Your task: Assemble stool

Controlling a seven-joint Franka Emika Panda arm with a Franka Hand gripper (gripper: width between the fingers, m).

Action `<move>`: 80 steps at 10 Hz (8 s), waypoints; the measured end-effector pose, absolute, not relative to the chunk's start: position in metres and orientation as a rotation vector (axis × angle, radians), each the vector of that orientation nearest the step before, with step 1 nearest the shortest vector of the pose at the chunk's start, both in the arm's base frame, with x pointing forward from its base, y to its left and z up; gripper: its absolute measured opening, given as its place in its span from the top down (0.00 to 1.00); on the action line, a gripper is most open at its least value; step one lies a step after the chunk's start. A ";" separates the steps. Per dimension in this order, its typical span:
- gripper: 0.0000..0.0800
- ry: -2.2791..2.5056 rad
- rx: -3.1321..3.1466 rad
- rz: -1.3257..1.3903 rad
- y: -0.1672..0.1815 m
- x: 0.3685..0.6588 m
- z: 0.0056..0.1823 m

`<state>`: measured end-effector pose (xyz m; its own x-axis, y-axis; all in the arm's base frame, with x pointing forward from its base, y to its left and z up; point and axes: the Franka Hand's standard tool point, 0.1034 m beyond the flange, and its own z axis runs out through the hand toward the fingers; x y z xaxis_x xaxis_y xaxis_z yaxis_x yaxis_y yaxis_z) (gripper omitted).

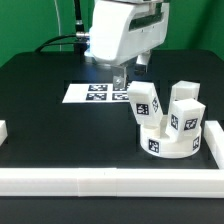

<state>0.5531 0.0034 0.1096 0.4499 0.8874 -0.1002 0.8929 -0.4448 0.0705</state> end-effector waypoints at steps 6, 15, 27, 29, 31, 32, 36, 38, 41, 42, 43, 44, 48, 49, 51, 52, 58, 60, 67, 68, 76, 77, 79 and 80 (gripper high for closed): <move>0.19 1.539 2.589 -0.091 0.008 0.565 0.103; 0.32 1.426 2.649 -0.101 0.020 0.565 0.090; 0.56 0.228 2.986 -0.007 0.027 0.569 0.093; 0.56 -0.027 2.995 0.012 0.028 0.570 0.092; 0.56 -0.028 2.994 0.029 0.026 0.572 0.092; 0.56 -0.028 2.994 0.029 0.025 0.572 0.092; 0.27 -0.029 2.994 0.029 0.025 0.572 0.092; 0.20 -0.029 2.994 0.029 0.025 0.572 0.092; 0.19 -0.029 2.994 0.029 0.025 0.572 0.092; 0.19 -0.029 2.995 0.030 0.026 0.573 0.093; 0.19 -0.004 3.004 0.022 0.026 0.572 0.102; 0.19 0.007 3.021 0.031 0.024 0.571 0.113; 0.19 -0.080 3.128 0.073 0.020 0.571 0.132; 0.19 -0.121 3.126 0.078 0.022 0.572 0.132; 0.19 -0.121 3.124 0.074 0.021 0.571 0.131; 0.19 -0.113 3.128 0.075 0.021 0.571 0.131; 0.19 -0.034 3.145 0.129 0.016 0.578 0.117; 0.19 -0.035 3.144 0.128 0.016 0.577 0.117; 0.19 -0.035 3.129 0.093 0.013 0.573 0.100; 0.19 -0.035 3.127 0.088 0.012 0.573 0.099; 0.52 -0.033 3.123 0.075 0.012 0.571 0.094; 0.57 -0.032 3.123 0.078 0.012 0.571 0.094; 0.57 -0.037 3.121 0.089 0.012 0.573 0.094; 0.57 -0.072 3.121 0.090 0.012 0.573 0.094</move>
Offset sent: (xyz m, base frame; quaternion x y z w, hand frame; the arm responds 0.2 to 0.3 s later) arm 0.0149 0.0143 -0.0048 0.0185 -0.0036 -0.0013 0.9998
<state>0.5726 0.0123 0.0944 0.9973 -0.0458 0.0581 -0.0469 -0.9988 0.0167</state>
